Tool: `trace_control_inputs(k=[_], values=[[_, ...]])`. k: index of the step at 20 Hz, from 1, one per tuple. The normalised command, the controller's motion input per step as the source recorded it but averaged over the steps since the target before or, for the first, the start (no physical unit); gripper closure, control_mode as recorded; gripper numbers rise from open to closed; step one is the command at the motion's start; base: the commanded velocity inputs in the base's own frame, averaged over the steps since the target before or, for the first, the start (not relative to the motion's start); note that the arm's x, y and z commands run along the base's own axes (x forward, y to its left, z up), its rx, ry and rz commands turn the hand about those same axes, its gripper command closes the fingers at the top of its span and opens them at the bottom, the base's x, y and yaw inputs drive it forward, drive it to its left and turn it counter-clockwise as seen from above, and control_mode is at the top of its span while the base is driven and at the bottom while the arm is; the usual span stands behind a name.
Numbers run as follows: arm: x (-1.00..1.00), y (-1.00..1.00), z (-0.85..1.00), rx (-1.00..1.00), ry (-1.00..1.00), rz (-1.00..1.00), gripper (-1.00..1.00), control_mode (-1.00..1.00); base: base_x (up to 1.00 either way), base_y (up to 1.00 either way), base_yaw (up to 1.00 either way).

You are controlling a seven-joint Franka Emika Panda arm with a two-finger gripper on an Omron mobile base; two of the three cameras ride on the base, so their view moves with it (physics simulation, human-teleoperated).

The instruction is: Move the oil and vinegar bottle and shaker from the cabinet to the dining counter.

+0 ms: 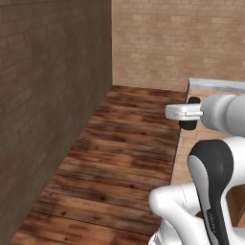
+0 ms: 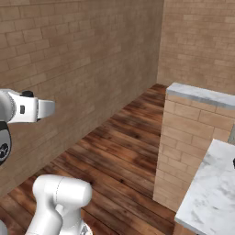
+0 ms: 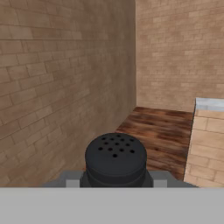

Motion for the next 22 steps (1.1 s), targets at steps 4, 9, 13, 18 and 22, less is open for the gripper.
trace_control_inputs(k=[4,9,13,18,22], values=[[0.0,0.0,0.0,0.0,0.0,0.0,1.0,1.0,0.94,0.28,-0.11],[0.0,0.0,0.0,0.0,0.0,0.0,1.0,1.0,0.94,0.26,-0.13],[0.0,0.0,0.0,0.0,0.0,0.0,1.0,1.0,0.94,0.28,-0.17],[0.0,0.0,0.0,0.0,0.0,0.0,1.0,1.0,0.87,0.34,-0.28],[0.0,0.0,0.0,0.0,0.0,0.0,1.0,1.0,0.84,0.33,-0.32]])
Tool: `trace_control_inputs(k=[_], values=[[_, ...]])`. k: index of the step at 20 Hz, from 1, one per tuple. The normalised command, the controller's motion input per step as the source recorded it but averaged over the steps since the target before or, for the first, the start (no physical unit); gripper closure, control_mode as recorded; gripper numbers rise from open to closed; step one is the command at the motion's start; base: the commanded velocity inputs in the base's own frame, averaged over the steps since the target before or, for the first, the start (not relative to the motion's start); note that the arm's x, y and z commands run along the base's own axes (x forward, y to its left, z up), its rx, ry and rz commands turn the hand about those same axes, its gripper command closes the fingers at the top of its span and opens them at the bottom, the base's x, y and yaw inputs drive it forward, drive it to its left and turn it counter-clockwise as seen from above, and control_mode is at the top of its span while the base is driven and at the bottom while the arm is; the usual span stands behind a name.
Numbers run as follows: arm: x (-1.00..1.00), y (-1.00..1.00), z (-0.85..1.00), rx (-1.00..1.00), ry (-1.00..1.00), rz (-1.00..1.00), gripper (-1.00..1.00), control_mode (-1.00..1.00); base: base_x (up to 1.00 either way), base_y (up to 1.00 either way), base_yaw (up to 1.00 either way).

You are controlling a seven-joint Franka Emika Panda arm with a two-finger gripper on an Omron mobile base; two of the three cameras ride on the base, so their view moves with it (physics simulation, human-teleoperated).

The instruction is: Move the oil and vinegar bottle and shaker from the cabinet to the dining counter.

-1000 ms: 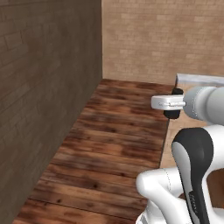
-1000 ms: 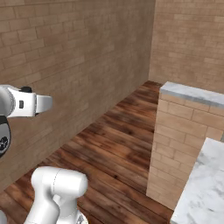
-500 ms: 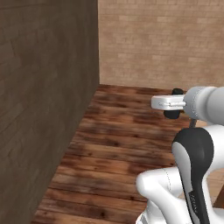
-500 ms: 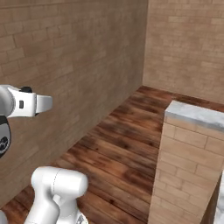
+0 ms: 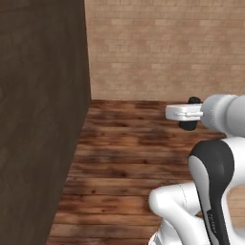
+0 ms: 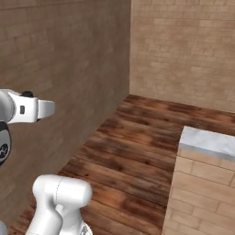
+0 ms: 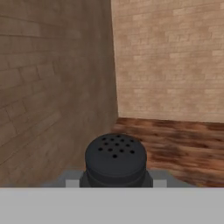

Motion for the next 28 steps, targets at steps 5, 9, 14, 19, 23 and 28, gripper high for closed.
trace_control_inputs(k=[5,9,14,19,23,28], values=[[0.0,0.0,0.0,0.0,0.0,0.0,1.0,1.0,0.81,0.25,-0.34],[0.0,0.0,0.0,0.0,0.0,0.0,1.0,1.0,0.74,0.28,-0.41],[0.0,0.0,0.0,0.0,0.0,0.0,1.0,1.0,0.74,0.28,-0.41],[0.0,0.0,0.0,0.0,0.0,0.0,1.0,1.0,0.75,0.28,-0.4],[0.0,0.0,0.0,0.0,0.0,0.0,1.0,1.0,0.74,0.29,-0.4],[0.0,0.0,0.0,0.0,0.0,0.0,1.0,1.0,0.74,0.3,-0.41]])
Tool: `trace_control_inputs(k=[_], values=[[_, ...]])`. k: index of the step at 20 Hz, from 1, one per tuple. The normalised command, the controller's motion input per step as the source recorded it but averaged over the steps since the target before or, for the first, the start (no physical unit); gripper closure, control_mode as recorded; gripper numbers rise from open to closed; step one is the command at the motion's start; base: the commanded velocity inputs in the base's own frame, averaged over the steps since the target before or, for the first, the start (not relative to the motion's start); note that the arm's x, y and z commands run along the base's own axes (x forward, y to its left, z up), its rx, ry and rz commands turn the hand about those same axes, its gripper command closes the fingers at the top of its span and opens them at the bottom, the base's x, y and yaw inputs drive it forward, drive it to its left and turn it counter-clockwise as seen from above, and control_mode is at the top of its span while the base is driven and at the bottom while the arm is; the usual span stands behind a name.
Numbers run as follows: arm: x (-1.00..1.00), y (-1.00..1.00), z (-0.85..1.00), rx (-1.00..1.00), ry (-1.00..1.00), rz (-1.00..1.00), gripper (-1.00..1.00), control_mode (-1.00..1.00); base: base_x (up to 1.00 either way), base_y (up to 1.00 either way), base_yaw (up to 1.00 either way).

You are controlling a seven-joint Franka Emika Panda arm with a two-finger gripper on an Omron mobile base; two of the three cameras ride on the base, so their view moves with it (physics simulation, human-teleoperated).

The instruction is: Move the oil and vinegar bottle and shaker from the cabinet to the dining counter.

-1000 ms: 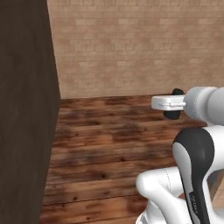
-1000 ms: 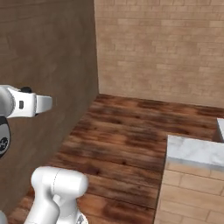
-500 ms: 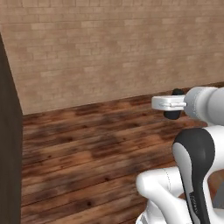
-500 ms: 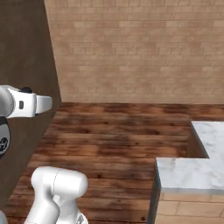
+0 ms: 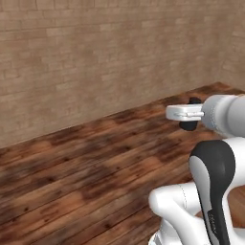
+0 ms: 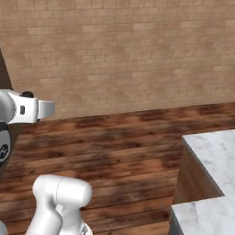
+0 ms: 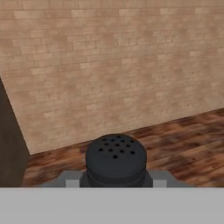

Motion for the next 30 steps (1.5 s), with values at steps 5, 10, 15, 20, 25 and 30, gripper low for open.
trace_control_inputs(k=[5,10,15,20,25,30], values=[[0.0,0.0,0.0,0.0,0.0,0.0,1.0,1.0,0.73,0.3,-0.42],[0.0,0.0,0.0,0.0,0.0,0.0,1.0,1.0,0.69,0.31,-0.45],[0.0,0.0,0.0,0.0,0.0,0.0,1.0,1.0,0.67,0.34,-0.46],[0.0,0.0,0.0,0.0,0.0,0.0,1.0,1.0,0.65,0.35,-0.48],[0.0,0.0,0.0,0.0,0.0,0.0,1.0,1.0,0.64,0.37,-0.5],[0.0,0.0,0.0,0.0,0.0,0.0,1.0,1.0,0.67,0.38,-0.46]])
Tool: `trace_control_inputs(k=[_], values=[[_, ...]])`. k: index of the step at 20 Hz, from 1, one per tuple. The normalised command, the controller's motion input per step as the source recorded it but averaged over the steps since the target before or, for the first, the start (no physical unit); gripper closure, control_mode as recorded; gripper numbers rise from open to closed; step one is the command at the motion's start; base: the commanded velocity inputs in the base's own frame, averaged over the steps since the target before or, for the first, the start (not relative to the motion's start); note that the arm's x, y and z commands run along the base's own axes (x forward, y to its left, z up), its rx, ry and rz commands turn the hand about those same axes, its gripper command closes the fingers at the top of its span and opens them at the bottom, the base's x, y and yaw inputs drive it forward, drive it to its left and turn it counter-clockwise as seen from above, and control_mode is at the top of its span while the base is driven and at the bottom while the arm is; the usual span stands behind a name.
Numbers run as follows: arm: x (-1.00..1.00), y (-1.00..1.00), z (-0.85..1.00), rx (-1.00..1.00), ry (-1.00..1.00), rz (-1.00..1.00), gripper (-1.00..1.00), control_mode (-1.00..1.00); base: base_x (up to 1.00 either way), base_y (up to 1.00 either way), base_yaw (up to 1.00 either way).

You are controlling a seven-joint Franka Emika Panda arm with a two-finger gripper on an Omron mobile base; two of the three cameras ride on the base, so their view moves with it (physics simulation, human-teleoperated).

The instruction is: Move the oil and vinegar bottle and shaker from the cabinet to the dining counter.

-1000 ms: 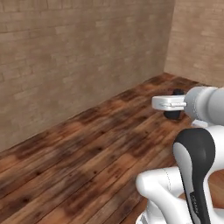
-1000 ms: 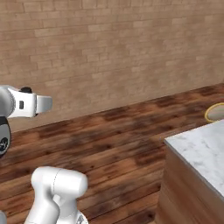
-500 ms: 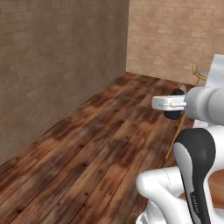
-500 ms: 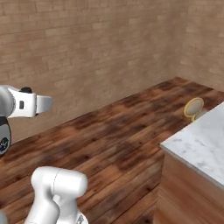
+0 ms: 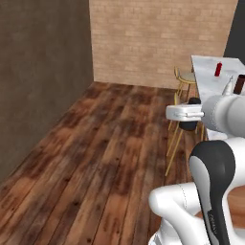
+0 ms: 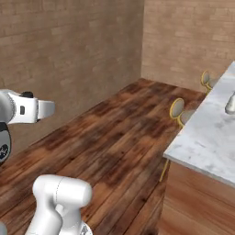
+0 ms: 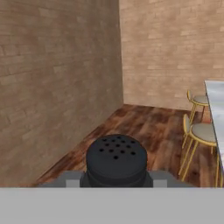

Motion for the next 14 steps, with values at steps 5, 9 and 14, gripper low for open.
trace_control_inputs(k=[5,9,14], values=[[0.0,0.0,0.0,0.0,0.0,0.0,1.0,1.0,0.67,0.39,-0.45],[0.0,0.0,0.0,0.0,0.0,0.0,1.0,1.0,0.69,0.4,-0.44],[0.0,0.0,0.0,0.0,0.0,0.0,1.0,1.0,0.72,0.43,-0.38]])
